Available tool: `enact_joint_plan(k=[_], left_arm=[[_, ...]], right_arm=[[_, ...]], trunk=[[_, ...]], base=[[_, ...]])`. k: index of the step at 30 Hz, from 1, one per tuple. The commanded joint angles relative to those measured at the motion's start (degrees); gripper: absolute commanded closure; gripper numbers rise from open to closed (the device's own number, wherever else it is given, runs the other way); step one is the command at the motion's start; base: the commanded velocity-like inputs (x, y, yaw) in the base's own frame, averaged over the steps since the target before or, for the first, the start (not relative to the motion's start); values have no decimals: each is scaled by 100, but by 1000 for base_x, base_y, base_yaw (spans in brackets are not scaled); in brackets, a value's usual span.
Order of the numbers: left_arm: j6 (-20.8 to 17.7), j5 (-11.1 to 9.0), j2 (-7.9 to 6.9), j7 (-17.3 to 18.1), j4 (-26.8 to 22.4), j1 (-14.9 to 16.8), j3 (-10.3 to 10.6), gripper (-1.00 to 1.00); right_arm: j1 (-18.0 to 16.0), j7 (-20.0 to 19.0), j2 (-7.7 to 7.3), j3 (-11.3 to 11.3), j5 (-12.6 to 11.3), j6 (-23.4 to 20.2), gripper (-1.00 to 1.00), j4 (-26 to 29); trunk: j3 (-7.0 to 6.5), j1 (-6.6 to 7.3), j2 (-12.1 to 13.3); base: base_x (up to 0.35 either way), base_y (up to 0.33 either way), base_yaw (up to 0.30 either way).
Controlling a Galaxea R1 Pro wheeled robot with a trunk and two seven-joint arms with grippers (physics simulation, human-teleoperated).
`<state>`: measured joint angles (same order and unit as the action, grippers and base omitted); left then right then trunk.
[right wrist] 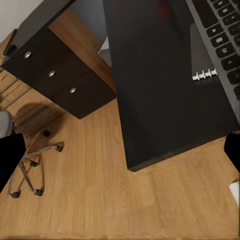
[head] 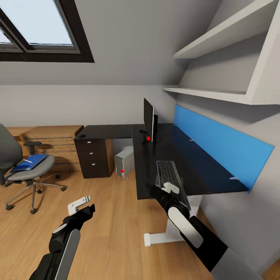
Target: In the bedroom, organize the workspace by keeping the computer under the desk, ensuring the monitor is on the desk, placing the keyboard on the desk next to the monitor, placing the mouse on the desk next to the keyboard, moving the folder from the swivel chair onto the desk next to the mouse, stacking the notebook on top of the folder with the pen on top of the notebook, and positioning the swivel chair next to the desk.
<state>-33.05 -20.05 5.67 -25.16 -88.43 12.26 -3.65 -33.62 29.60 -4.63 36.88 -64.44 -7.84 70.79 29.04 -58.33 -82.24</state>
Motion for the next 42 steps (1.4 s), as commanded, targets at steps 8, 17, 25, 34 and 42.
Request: enact_joint_plan(k=[8,17,25,34,42], left_arm=[[-17,-60,3,-42,-8,4,-4,-100],[-17,-60,4,-43,-8,4,-2,-100],[-6,-53,27,-76,-55,4,78,-100],[-8,-59,32,-92,-120,4,276,-100],[-8,-60,30,-101,-124,4,313,-100]], right_arm=[[5,37,-14,12,-17,3,-100,9],[33,-1,-78,19,-2,9,-100,13],[39,-6,-125,15,9,18,-100,5],[44,-33,-333,13,-83,63,-100,-56],[68,-427,-639,12,-996,351,-100,-163]], trunk=[[6,4,-4],[6,4,-4],[6,4,-4],[114,-128,-245],[258,-304,-566]], base=[[-335,0,0],[-330,-5,0],[-117,-12,0],[-16,-2,0],[-2,0,0]])
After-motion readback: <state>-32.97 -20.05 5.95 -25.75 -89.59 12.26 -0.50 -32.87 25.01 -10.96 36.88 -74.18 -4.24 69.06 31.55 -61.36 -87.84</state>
